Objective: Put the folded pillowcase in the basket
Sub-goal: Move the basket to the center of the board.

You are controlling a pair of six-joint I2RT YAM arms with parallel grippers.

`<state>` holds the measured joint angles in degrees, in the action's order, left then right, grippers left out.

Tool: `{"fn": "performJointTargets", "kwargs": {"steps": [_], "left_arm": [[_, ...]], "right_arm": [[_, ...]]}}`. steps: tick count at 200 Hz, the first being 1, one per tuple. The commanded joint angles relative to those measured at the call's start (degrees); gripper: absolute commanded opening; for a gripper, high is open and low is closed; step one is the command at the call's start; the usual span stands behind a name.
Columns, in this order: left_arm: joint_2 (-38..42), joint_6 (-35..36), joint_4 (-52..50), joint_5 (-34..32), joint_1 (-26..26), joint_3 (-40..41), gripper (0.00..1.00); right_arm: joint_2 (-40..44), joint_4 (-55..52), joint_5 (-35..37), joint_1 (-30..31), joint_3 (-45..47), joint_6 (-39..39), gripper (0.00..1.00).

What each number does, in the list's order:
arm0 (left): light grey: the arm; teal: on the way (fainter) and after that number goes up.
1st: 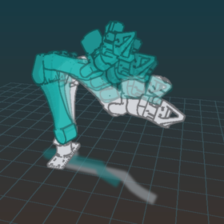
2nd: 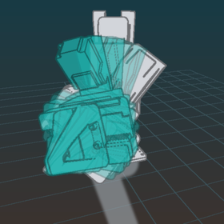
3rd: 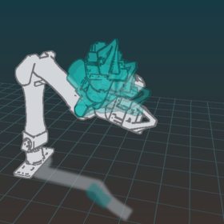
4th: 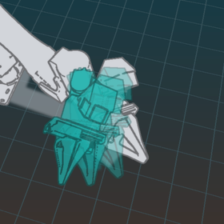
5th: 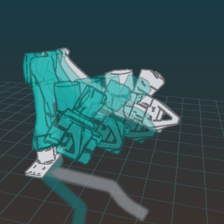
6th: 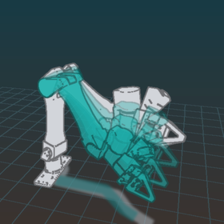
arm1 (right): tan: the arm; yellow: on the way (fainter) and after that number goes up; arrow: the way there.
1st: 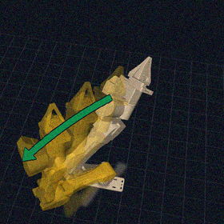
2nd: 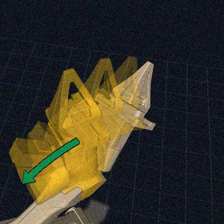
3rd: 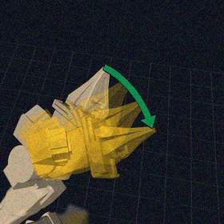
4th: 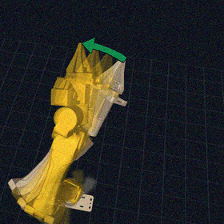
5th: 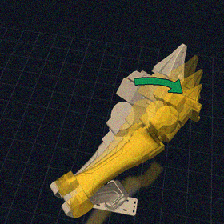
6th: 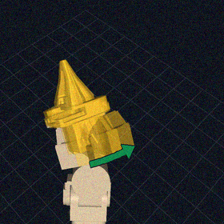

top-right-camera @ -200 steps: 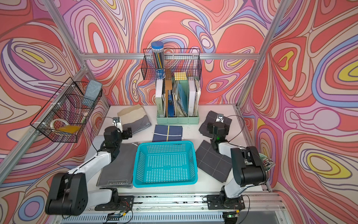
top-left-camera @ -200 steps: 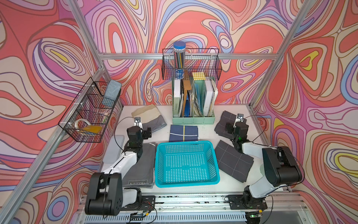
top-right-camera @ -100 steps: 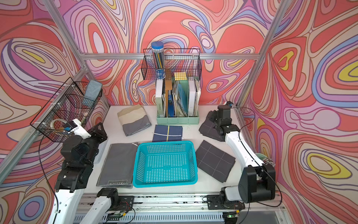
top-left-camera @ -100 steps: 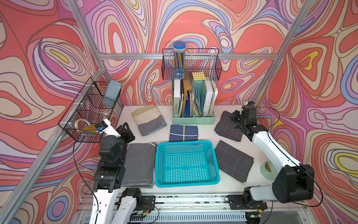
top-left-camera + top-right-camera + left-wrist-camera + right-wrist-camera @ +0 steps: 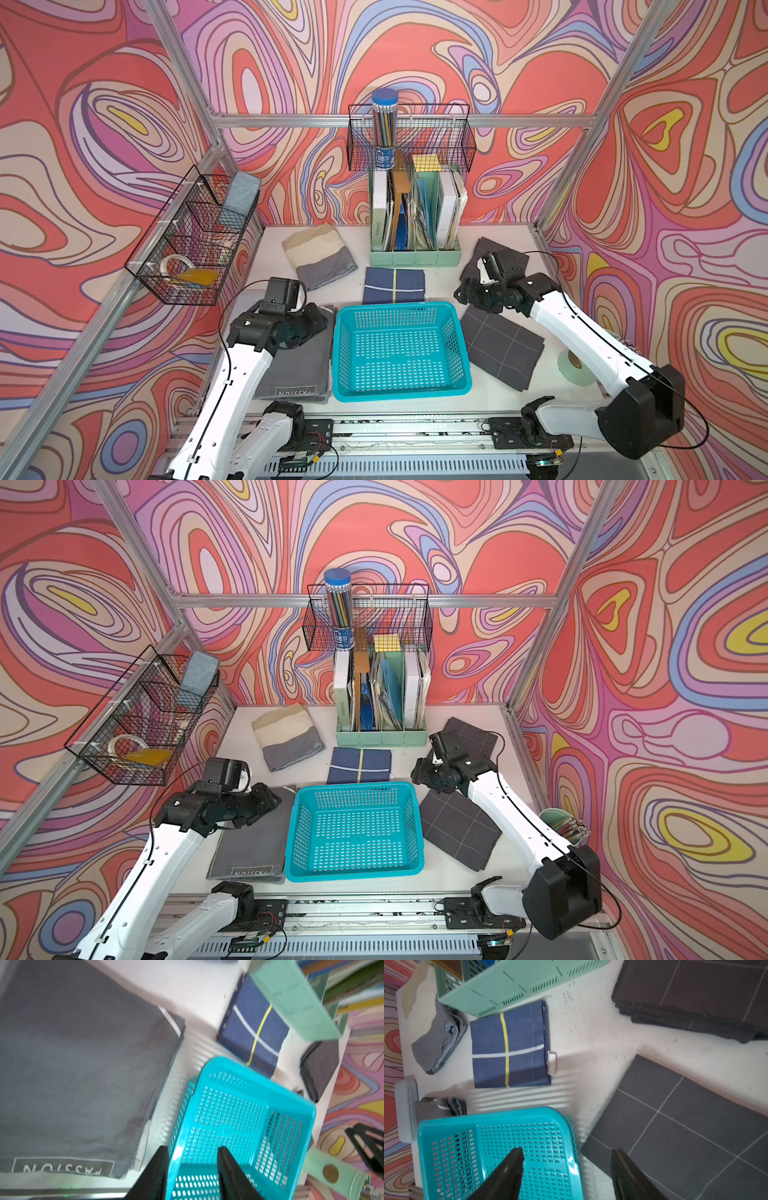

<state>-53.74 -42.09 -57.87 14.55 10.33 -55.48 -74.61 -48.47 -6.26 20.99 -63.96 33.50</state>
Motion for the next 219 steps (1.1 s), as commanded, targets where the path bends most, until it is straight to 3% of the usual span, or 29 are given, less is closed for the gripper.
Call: {"fn": "performJointTargets", "kwargs": {"steps": [1, 40, 74, 99, 116, 151, 167, 219], "left_arm": [[-2.49, 0.79, -4.17, 2.31, 2.59, 1.63, 0.47], [-8.99, 4.63, -2.79, 2.43, 2.75, 2.39, 0.65], [-14.28, 5.10, 2.28, 5.69, 3.68, 4.01, 0.65], [-16.82, 4.93, 5.42, 7.28, 4.31, 5.34, 0.50], [-18.51, 5.76, 6.98, 9.75, 4.51, 5.14, 0.40], [-19.17, 5.78, 7.14, 7.63, 4.78, 3.18, 0.18], [-19.45, 6.02, 6.81, 5.18, 4.76, 1.70, 0.04], [-28.32, 9.01, 7.85, -1.44, 4.75, -3.54, 0.00]], "right_arm": [[-0.69, -4.37, -2.79, 0.16, 2.92, -0.10, 0.68], [-2.27, -2.57, -5.17, 2.13, 7.14, -1.08, 0.66], [-1.86, 3.02, -9.87, 2.73, 12.78, 1.25, 0.62], [-1.85, 4.05, -10.17, 3.43, 14.10, 1.29, 0.57], [-2.13, 4.20, -10.17, 3.53, 14.22, 1.21, 0.47], [-3.64, 4.38, -9.98, 3.76, 13.62, 0.61, 0.24], [-4.50, 4.76, -9.82, 3.74, 13.35, 0.36, 0.19], [-7.30, 7.17, -10.26, 3.80, 12.25, 0.12, 0.14]]}}
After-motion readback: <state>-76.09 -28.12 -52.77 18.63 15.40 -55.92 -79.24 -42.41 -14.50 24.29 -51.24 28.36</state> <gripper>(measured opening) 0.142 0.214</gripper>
